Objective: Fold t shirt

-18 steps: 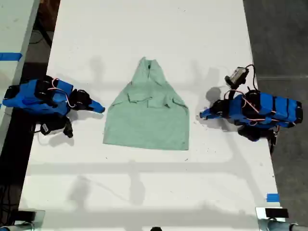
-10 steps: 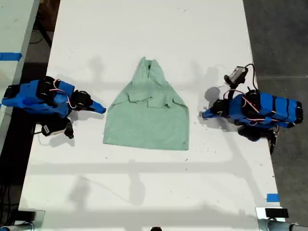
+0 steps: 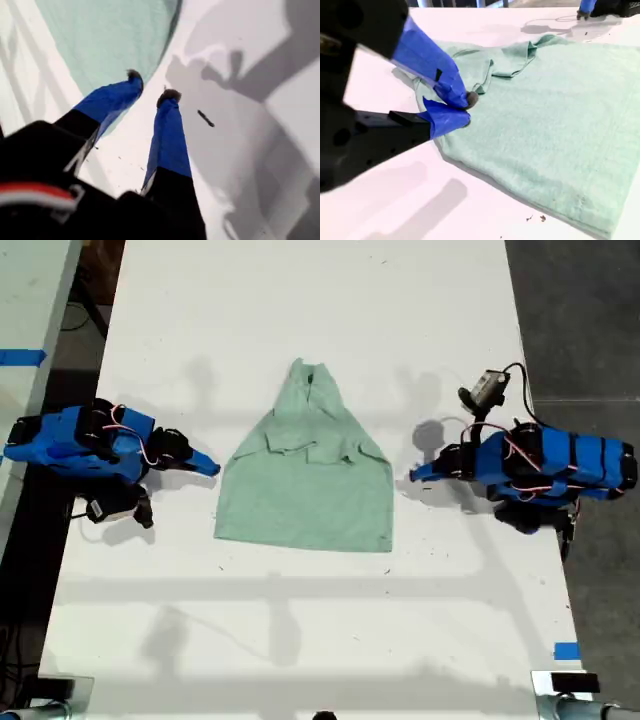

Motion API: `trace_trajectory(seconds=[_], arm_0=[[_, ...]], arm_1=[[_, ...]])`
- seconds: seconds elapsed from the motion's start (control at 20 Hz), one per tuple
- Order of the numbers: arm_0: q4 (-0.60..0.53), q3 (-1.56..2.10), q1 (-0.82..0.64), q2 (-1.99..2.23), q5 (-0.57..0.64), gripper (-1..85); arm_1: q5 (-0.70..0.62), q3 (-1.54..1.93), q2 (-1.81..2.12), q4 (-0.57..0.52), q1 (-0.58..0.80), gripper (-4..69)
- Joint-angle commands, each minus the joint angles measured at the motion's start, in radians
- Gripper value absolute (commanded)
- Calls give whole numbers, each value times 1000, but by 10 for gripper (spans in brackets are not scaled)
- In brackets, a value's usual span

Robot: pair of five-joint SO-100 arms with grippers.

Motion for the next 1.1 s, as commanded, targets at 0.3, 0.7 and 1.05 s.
trace_trajectory(seconds=[0.3, 0.7, 1.05], arm_0=[[-26, -2, -12, 5, 6, -1], [-26, -2, -11, 5, 6, -1], [-26, -2, -14, 5, 8, -1]], arm_1=[[49, -322, -951, -528, -129, 181], [141, -508, -1089, -330, -146, -18], [-97, -1092, -1385, -249, -167, -17]])
